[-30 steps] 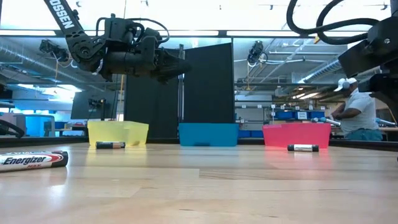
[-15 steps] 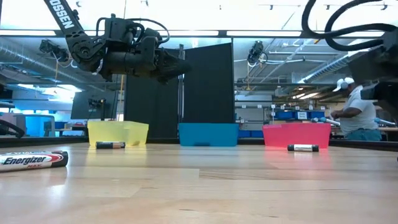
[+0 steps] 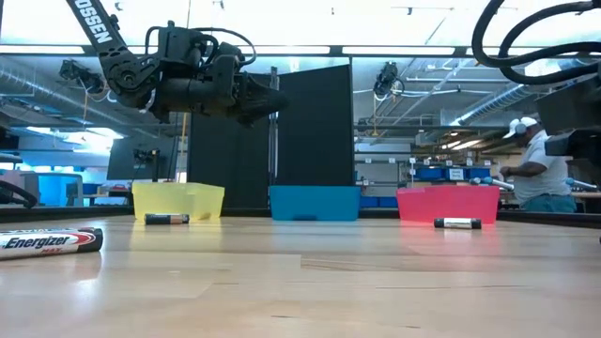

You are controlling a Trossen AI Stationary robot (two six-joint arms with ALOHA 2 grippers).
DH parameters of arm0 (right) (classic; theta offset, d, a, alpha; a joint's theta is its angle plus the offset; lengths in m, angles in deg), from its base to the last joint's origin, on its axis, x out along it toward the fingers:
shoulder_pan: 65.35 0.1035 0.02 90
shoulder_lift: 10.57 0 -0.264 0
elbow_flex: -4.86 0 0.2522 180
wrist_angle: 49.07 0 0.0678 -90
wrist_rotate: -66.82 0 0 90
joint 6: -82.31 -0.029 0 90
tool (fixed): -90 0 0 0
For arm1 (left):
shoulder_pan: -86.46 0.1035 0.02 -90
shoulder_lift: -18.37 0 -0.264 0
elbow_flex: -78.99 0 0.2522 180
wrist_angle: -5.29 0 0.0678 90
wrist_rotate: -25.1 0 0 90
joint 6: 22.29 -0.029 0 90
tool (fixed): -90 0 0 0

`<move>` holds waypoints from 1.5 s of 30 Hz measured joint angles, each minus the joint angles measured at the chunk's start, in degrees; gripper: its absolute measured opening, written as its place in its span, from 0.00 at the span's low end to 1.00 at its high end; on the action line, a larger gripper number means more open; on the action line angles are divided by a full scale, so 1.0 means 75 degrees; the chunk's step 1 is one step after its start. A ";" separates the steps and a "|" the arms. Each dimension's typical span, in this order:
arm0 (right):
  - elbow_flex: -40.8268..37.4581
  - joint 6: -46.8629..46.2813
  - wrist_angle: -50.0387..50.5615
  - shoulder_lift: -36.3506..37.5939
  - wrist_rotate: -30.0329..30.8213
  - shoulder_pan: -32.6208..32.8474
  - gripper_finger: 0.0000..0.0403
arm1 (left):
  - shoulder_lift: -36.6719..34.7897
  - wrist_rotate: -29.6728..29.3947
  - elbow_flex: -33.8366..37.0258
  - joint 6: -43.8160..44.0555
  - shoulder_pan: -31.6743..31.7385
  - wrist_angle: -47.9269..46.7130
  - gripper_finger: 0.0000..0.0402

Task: Sort batteries
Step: Put the black orange battery into the blue bin

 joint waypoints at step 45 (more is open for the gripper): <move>-0.0026 0.0602 -0.0192 -0.0017 0.0167 -0.0026 0.61 | 0.0000 0.0000 0.0000 0.0009 0.0000 -0.0156 0.30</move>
